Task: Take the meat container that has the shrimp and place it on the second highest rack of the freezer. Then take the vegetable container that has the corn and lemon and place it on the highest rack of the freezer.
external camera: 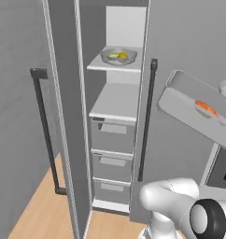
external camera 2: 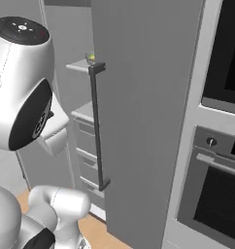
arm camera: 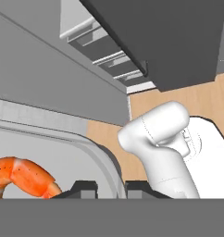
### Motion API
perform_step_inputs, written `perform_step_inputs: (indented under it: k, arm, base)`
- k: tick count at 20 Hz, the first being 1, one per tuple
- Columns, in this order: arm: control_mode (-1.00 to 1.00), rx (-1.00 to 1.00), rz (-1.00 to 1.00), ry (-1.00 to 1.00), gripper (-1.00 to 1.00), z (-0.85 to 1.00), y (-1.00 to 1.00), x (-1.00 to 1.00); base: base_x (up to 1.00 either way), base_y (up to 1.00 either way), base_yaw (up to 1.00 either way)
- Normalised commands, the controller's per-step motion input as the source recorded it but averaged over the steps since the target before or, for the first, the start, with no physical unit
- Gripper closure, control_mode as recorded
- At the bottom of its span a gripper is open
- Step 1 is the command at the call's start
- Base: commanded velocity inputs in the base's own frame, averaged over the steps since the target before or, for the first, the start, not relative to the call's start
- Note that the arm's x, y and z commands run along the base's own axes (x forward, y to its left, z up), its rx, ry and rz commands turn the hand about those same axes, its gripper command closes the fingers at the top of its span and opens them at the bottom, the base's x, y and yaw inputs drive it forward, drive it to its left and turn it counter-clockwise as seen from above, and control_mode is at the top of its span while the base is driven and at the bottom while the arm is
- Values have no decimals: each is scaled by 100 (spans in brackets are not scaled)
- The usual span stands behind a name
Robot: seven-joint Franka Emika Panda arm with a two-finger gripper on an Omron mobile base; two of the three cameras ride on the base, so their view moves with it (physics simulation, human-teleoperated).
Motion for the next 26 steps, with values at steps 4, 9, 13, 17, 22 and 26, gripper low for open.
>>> perform_step_inputs:
  k: [4,9,13,17,22,26]
  arm:
    - [100,0,0,0,100,0,0,0]
    - [100,0,0,0,100,0,0,0]
    - [100,0,0,0,100,0,0,0]
    - [100,0,0,0,100,0,0,0]
    - [100,0,0,0,100,0,0,0]
    - [100,0,0,0,100,0,0,0]
  base:
    - [0,72,-36]
    - [0,63,-29]
    - [0,46,-23]
    - [0,46,-21]
    - [0,21,-17]
    - [3,0,-1]
